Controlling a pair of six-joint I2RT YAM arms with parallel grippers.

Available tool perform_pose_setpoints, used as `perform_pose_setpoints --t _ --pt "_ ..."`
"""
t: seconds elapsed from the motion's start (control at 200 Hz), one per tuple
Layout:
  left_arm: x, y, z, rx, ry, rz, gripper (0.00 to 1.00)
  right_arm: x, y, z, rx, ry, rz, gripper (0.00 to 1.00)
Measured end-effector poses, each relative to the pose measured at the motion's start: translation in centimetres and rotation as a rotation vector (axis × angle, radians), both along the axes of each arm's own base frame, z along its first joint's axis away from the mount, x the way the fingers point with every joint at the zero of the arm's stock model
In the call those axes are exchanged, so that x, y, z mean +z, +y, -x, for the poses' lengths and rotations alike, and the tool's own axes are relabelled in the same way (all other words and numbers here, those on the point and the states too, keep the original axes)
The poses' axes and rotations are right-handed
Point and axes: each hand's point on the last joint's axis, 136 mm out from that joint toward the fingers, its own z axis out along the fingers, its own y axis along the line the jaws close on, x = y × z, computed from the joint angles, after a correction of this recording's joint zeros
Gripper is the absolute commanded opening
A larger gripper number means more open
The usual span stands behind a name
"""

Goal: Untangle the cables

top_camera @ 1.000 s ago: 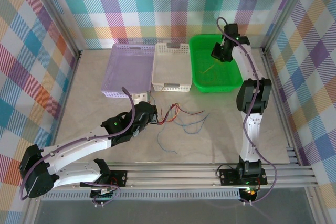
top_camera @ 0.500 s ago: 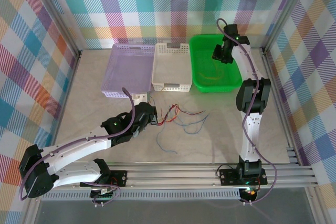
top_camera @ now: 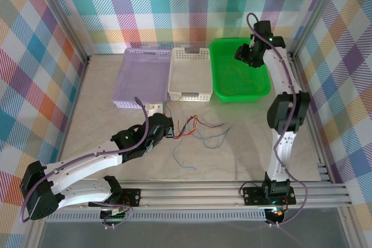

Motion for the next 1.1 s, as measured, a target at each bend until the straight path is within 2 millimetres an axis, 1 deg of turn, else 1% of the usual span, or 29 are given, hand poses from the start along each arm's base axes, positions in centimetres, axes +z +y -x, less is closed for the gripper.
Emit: perform_pose_setpoints --t 0.035,0.06,0.08,0.105,0.11,0.16,0.175,0.19,0.2,0.22,0.23,0.265,0.3,0.36,0.43,0.48,0.51,0.58,0.615,0.62,0.645,0.685,0.735,0.79,0.875,0.945,1.1 --pt "0.1 0.0 0.0 -0.003 -0.004 -0.002 0.00 1.3 0.7 1.5 0.019 -0.018 -0.039 0.59" --pt "0.1 -0.1 -0.1 -0.003 -0.007 0.001 0.00 1.8 1.0 2.2 0.029 -0.024 -0.059 0.60" --pt "0.2 -0.1 -0.1 -0.004 -0.010 0.003 0.00 2.8 1.6 3.4 0.047 -0.046 -0.087 0.60" --pt "0.3 -0.2 -0.1 -0.005 -0.012 0.006 0.00 3.5 2.2 4.1 0.059 -0.064 -0.111 0.61" --pt "0.4 -0.2 -0.2 -0.005 -0.014 0.008 0.00 3.7 2.3 4.6 0.065 -0.068 -0.116 0.61" --pt "0.6 -0.3 -0.2 -0.005 -0.021 0.017 0.00 4.9 3.5 6.5 0.097 -0.096 -0.156 0.62" --pt "0.6 -0.4 -0.2 -0.005 -0.022 0.020 0.00 5.5 4.1 7.4 0.113 -0.112 -0.176 0.62" --pt "0.7 -0.4 -0.3 -0.005 -0.024 0.022 0.00 5.5 4.4 7.7 0.125 -0.118 -0.184 0.62" --pt "0.7 -0.4 -0.3 -0.005 -0.025 0.024 0.00 6.0 4.9 8.4 0.139 -0.137 -0.197 0.62" --pt "0.8 -0.4 -0.3 -0.005 -0.029 0.029 0.00 6.3 5.6 9.4 0.161 -0.147 -0.212 0.62" --pt "0.9 -0.5 -0.3 -0.005 -0.030 0.030 0.00 6.4 5.7 9.6 0.165 -0.148 -0.215 0.62" --pt "1.1 -0.6 -0.4 -0.004 -0.035 0.043 0.00 6.7 7.0 11.5 0.209 -0.161 -0.244 0.62" --pt "1.2 -0.7 -0.4 -0.003 -0.039 0.057 0.00 6.7 8.2 12.9 0.250 -0.172 -0.266 0.62" --pt "1.4 -0.9 -0.5 -0.002 -0.045 0.083 0.00 6.0 10.1 15.5 0.319 -0.179 -0.295 0.62" --pt "1.3 -1.0 -0.4 0.002 -0.041 0.107 0.00 4.3 11.9 18.1 0.388 -0.171 -0.314 0.60" --pt "1.1 -1.1 -0.4 0.004 -0.037 0.127 0.00 2.2 12.8 20.1 0.427 -0.151 -0.325 0.60" --pt "1.0 -1.1 -0.3 0.005 -0.034 0.136 0.00 1.1 13.0 20.9 0.438 -0.137 -0.330 0.60" --pt "1.0 -1.2 -0.2 0.007 -0.031 0.157 0.00 -2.1 13.3 23.3 0.467 -0.093 -0.351 0.60" --pt "1.0 -1.2 -0.2 0.008 -0.031 0.168 0.00 -3.0 13.6 24.2 0.478 -0.079 -0.368 0.60" --pt "1.0 -1.2 -0.2 0.007 -0.031 0.170 0.00 -3.4 13.7 24.5 0.484 -0.075 -0.371 0.60" --pt "1.0 -1.2 -0.1 0.007 -0.030 0.176 0.00 -4.1 14.0 25.3 0.495 -0.062 -0.388 0.61" --pt "1.0 -1.2 -0.1 0.008 -0.030 0.182 0.00 -4.8 14.4 26.2 0.510 -0.056 -0.409 0.61" --pt "1.1 -1.2 -0.1 0.010 -0.030 0.189 0.00 -5.0 15.3 27.4 0.542 -0.059 -0.439 0.61" --pt "1.2 -1.3 -0.1 0.014 -0.032 0.206 0.00 -4.6 16.5 28.7 0.584 -0.078 -0.476 0.63" --pt "1.2 -1.4 -0.1 0.012 -0.032 0.222 0.00 -3.6 17.8 29.7 0.608 -0.111 -0.535 0.64" --pt "1.1 -1.5 -0.1 0.011 -0.030 0.232 0.00 -3.3 18.4 29.7 0.593 -0.117 -0.589 0.64" --pt "0.7 -1.7 0.1 0.009 -0.020 0.243 0.00 -5.0 19.6 29.3 0.525 -0.027 -0.647 0.64"
